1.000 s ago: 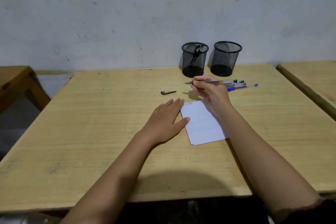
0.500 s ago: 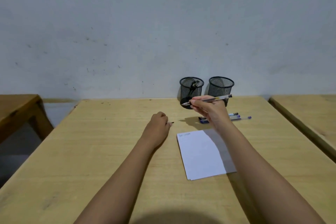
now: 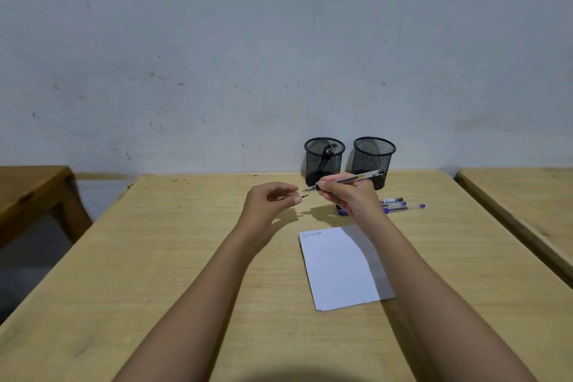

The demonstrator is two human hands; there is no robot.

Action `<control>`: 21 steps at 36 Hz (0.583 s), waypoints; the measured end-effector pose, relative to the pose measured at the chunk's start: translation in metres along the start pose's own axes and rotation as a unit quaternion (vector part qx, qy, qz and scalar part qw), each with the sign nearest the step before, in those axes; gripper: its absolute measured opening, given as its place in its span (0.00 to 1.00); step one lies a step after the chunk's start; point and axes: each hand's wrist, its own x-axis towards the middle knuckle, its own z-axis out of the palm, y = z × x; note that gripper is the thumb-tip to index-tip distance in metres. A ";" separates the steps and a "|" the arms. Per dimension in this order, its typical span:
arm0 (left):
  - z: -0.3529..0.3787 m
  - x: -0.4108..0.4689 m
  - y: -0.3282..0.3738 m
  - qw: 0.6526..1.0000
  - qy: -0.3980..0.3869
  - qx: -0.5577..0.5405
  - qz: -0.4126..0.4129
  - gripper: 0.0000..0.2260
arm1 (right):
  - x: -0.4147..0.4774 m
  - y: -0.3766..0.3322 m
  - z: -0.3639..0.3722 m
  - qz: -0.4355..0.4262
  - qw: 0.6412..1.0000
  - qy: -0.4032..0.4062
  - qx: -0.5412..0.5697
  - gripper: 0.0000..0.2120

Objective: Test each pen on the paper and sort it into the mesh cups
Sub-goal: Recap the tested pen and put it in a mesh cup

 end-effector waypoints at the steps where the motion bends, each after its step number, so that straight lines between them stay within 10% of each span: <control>1: -0.001 0.001 0.003 1.000 -0.003 0.001 0.010 0.08 | 0.000 -0.001 0.000 0.000 1.000 -0.002 -0.002 0.03; 21: 0.000 -0.003 0.027 0.995 -0.064 -0.081 -0.003 0.05 | -0.008 -0.008 -0.001 -0.003 0.998 -0.055 0.023 0.04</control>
